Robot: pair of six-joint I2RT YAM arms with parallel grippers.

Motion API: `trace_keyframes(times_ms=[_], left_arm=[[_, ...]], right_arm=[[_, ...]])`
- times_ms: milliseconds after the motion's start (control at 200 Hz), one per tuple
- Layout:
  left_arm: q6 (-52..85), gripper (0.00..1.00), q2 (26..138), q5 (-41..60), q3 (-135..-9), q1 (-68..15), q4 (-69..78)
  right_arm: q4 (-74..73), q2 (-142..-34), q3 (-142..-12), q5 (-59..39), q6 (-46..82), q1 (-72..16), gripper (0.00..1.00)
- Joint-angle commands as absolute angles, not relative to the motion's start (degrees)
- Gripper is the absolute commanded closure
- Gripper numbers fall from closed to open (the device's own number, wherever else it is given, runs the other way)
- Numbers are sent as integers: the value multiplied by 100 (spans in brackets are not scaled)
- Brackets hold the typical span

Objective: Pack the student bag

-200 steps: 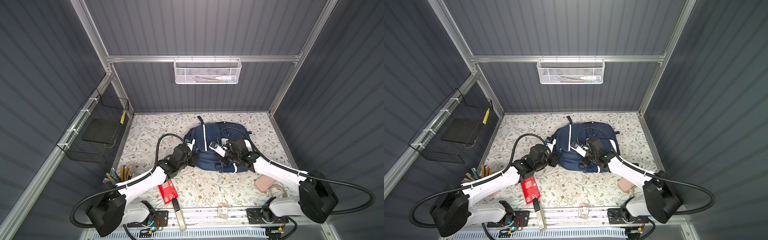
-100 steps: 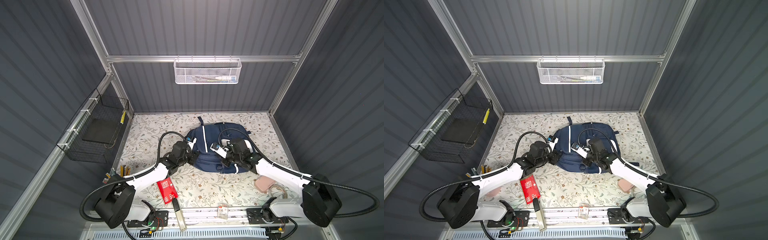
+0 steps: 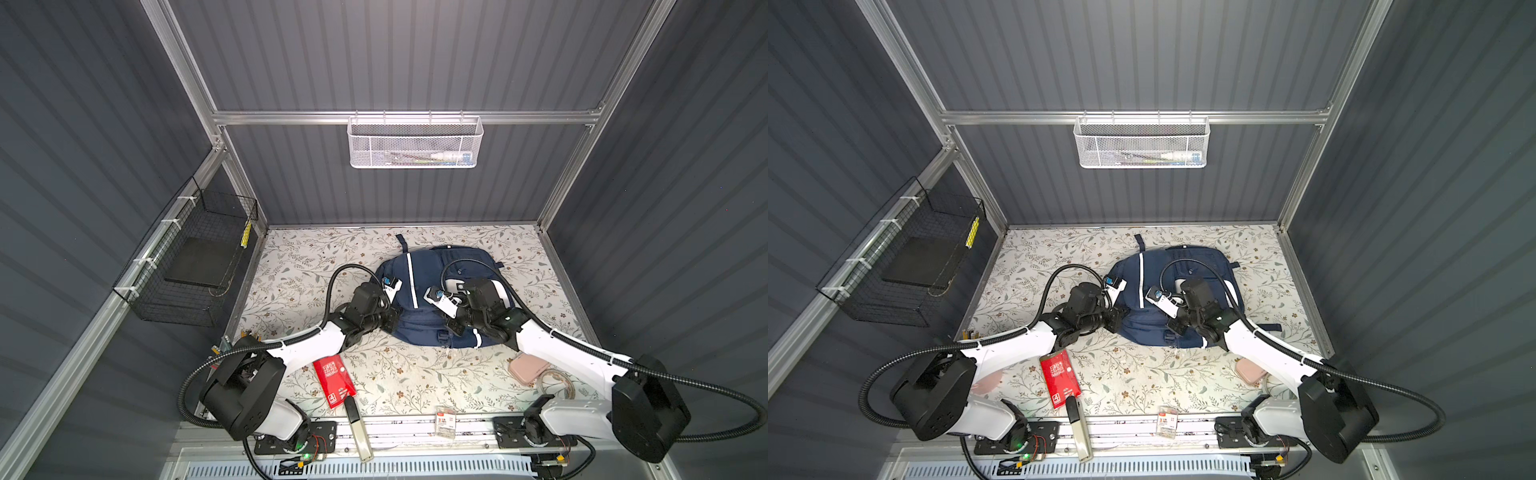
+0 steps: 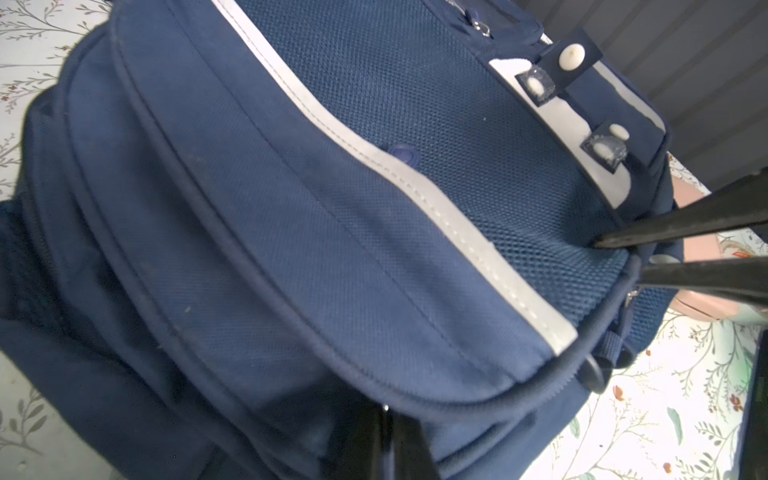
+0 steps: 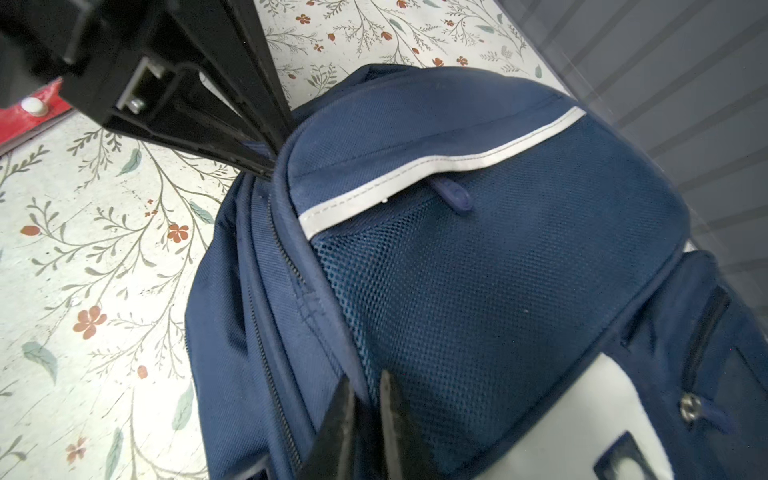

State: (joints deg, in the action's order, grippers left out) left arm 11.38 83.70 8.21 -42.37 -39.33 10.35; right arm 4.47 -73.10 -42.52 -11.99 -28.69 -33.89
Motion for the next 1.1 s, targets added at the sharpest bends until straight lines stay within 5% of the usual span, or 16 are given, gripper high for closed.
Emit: trace_keyframes(times_ms=[0, 210, 435, 640, 856, 1026, 1096], left_arm=[[1304, 100, 8178, 605, -4240, -3899, 821], [1377, 100, 7796, 666, -4433, -3867, 226], [1713, 100, 7947, 598, -4603, -4784, 172], [2324, 100, 7902, 843, -4566, -4882, 790], [2241, 100, 7623, 861, -4512, -4877, 504], [2379, 100, 7737, 1319, -4279, -4425, 806], [2303, 100, 7750, 1274, -4329, -4115, 783]], right_arm=[[549, -7189, -4217, -1098, -2734, -3373, 86], [338, -7277, -4110, 159, -2613, -3032, 82], [-159, -6561, -3833, 106, -3050, -3751, 44], [-747, -6373, -3449, -48, -3165, -4418, 39], [-1098, -7209, -3707, 333, -3286, -4502, 54], [-909, -7076, -3598, 129, -3531, -4491, 99], [-796, -6784, -3382, -255, -3674, -4492, 100]])
